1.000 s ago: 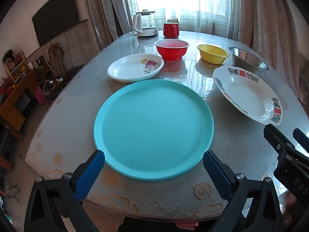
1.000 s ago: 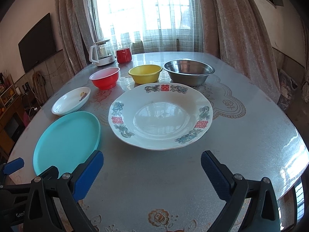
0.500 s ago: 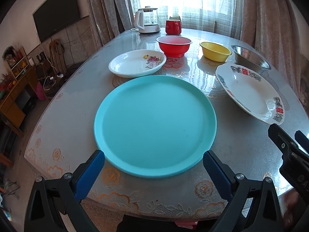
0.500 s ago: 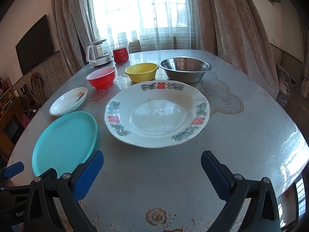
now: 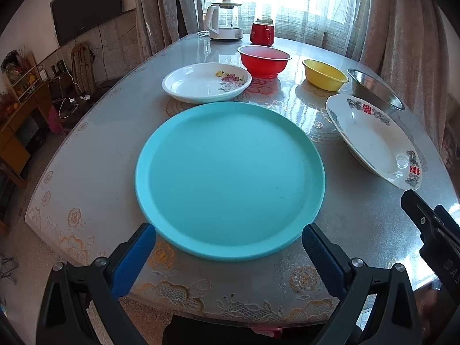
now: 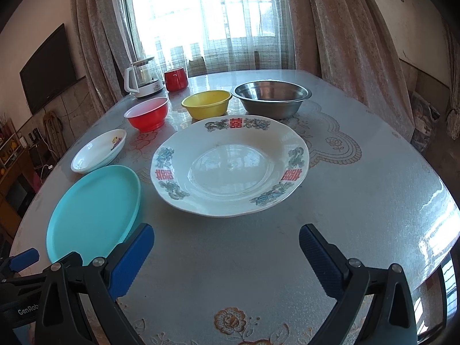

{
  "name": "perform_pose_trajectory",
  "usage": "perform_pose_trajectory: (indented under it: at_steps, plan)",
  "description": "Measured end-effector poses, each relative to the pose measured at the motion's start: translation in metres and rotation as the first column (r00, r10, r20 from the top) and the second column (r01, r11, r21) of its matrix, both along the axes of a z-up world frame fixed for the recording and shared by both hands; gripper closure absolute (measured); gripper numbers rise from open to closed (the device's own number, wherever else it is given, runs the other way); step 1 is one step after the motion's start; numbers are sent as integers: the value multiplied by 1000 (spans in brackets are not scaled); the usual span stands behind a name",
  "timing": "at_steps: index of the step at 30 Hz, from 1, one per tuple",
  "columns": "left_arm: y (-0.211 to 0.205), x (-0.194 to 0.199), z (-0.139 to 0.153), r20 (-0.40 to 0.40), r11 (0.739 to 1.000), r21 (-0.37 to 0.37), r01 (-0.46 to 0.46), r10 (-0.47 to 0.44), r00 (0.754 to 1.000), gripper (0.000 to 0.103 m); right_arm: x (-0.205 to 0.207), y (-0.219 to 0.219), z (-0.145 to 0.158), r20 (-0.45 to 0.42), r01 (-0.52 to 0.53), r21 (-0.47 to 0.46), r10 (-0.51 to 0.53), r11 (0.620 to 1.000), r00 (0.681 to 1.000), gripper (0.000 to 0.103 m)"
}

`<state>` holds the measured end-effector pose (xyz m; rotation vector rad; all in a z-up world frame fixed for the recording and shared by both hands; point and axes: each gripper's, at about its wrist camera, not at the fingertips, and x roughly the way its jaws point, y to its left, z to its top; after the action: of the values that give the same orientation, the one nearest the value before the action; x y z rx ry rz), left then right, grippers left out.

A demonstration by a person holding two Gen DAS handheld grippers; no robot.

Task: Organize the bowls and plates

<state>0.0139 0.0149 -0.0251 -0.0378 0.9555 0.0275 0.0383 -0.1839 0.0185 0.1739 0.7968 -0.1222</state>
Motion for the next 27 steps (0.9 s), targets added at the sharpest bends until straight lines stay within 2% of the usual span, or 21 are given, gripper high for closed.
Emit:
perform_pose_trajectory:
  at_steps: [7,11,19,22,27]
  plan:
    - [-2,2,0,-9,998,-51,40,-40,999,1,2,-13,-3,-7,26,32,-26,999,1000,0]
    - [-7,5,4,3,998,-42,56,-56,998,0,3,-29,-6,-15,67,63,-67,996,998,1]
    - [-2,15,7,-5,996,-81,37,-38,999,0,6,-47,-8,-19,110,83,-109,990,994,2]
    - [8,18,10,13,997,-79,6,-5,1000,0,7,-47,-8,-16,82,105,-81,991,997,8]
    - [42,27,12,50,995,-59,-79,81,995,0,12,-23,-6,-2,-86,145,87,986,996,22]
